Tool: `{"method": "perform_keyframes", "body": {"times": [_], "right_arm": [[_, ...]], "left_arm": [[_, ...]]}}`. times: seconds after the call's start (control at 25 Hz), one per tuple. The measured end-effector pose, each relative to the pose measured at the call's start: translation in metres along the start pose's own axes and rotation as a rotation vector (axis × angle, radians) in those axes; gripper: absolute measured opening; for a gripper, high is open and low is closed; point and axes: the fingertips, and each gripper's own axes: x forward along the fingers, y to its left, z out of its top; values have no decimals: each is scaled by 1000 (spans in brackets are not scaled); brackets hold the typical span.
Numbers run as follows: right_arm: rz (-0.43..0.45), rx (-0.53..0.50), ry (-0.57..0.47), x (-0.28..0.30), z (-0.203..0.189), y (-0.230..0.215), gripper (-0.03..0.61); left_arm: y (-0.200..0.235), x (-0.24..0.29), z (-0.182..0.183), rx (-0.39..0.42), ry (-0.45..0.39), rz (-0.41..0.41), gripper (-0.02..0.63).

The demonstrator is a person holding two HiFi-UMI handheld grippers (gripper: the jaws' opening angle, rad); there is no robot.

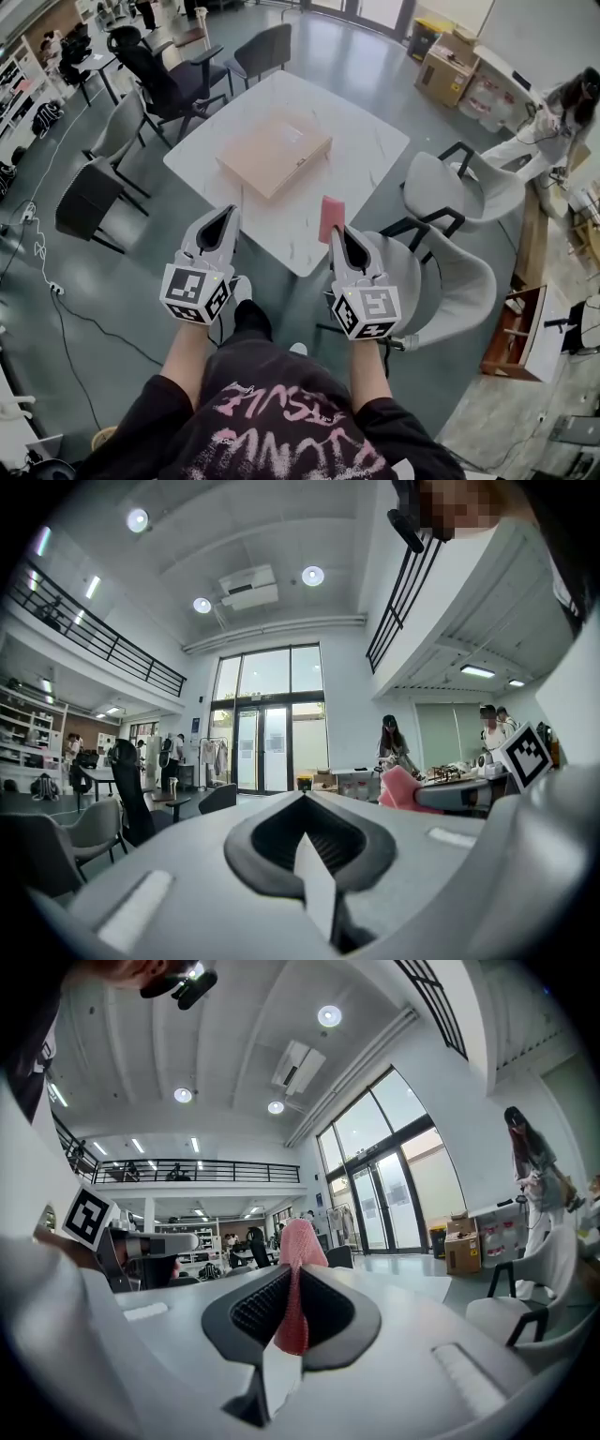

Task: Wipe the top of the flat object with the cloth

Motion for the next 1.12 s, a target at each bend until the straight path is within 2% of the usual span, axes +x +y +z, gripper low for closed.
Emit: {"method": "perform_keyframes", "body": {"times": [1.12], "right_arm": [[-86,32,91,137,-23,-12,48]], "left_arm": [[112,94,-40,-91,51,-43,0]]}}
